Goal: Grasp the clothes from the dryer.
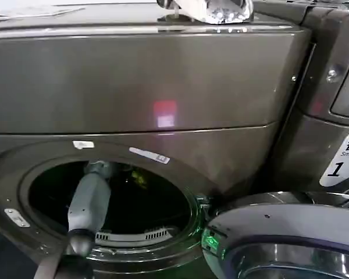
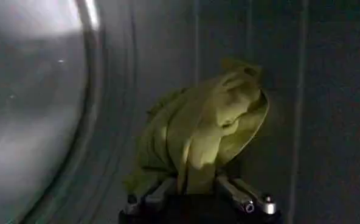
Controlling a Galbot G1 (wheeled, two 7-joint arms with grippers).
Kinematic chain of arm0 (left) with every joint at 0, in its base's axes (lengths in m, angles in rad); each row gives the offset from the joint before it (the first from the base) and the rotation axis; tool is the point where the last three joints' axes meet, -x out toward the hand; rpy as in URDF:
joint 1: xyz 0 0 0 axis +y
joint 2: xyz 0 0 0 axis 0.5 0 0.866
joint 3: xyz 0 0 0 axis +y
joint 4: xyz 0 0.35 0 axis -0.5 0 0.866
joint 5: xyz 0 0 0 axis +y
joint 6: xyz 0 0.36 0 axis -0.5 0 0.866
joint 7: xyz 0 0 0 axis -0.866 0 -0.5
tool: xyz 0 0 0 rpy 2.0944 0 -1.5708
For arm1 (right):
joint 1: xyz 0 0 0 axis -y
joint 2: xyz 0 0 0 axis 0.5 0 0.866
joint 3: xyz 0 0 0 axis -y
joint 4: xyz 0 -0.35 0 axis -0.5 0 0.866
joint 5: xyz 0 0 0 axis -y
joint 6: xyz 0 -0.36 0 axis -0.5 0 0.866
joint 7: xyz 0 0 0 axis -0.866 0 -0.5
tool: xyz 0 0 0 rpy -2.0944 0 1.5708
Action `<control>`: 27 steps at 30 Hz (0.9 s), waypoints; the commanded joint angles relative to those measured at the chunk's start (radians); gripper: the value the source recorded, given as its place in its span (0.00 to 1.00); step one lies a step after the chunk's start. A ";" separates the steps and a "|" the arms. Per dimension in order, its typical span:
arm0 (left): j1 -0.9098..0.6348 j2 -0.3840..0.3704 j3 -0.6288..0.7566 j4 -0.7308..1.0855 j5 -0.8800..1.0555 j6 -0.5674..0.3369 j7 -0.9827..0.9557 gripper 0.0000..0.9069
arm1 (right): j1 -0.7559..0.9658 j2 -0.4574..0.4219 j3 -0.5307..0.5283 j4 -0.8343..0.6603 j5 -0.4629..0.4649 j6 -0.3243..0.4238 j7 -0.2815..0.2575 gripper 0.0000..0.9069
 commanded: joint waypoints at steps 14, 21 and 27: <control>0.145 -0.087 0.002 -0.304 -0.943 0.242 -0.801 0.00 | 0.007 0.006 -0.015 0.015 0.001 0.022 0.032 1.00; 0.154 -0.087 0.003 -0.329 -0.970 0.241 -0.806 0.00 | 0.005 0.010 -0.013 0.026 0.001 0.018 0.019 1.00; 0.160 -0.085 -0.001 -0.333 -0.965 0.245 -0.794 0.00 | 0.008 0.014 -0.015 0.025 0.000 0.019 0.017 1.00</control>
